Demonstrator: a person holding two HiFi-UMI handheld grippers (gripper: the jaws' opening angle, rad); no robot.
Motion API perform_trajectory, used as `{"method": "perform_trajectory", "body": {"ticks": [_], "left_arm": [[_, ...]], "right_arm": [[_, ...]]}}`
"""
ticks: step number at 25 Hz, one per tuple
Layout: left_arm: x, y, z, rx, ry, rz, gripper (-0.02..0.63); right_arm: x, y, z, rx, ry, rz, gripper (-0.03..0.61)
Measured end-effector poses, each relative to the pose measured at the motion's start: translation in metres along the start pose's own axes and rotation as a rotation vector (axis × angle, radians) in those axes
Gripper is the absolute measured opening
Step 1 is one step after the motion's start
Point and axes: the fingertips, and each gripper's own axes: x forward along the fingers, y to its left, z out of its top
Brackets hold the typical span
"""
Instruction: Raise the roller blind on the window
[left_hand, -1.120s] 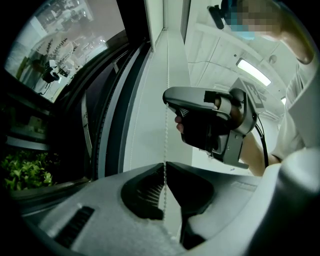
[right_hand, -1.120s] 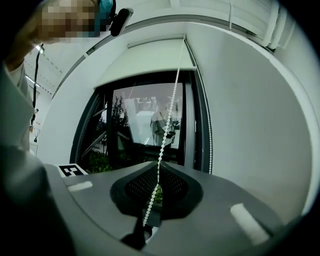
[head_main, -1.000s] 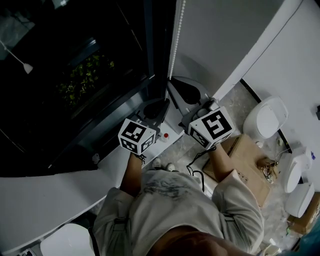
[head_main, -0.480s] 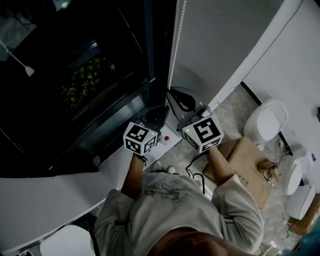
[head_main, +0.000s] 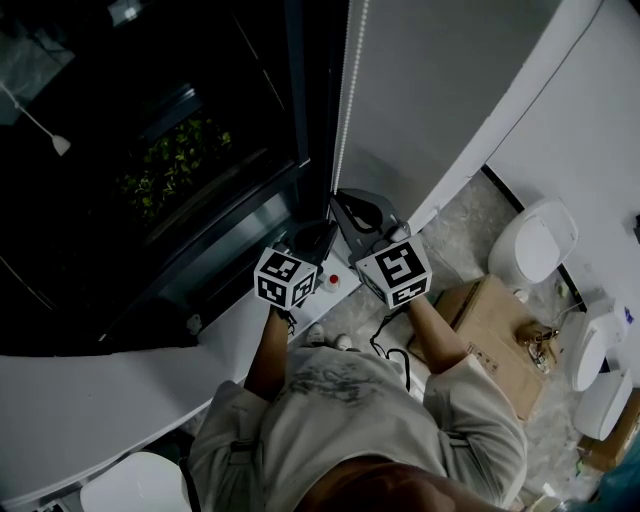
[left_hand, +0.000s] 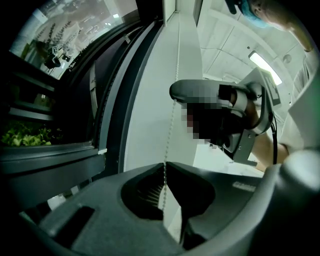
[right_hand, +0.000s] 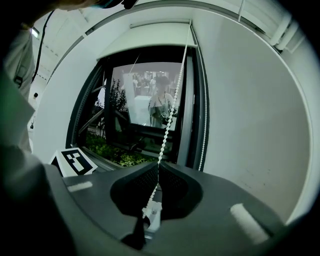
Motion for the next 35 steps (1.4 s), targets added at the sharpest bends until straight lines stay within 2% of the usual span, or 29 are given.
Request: {"method": "perform_trajectory", "body": {"ticks": [27, 35], "left_arm": [[0.016, 0.006, -0.063, -0.063, 0.116, 0.002, 0.023], [0.014, 0.007, -0.064, -0.053, 0.118, 0.004, 0.025]], "right_arm": [[0.004, 0.008, -0.06, 0.014, 0.117, 0.006, 0.014], [0.004, 0.006, -0.062, 0.01, 0.125, -0.006, 0.014]]}}
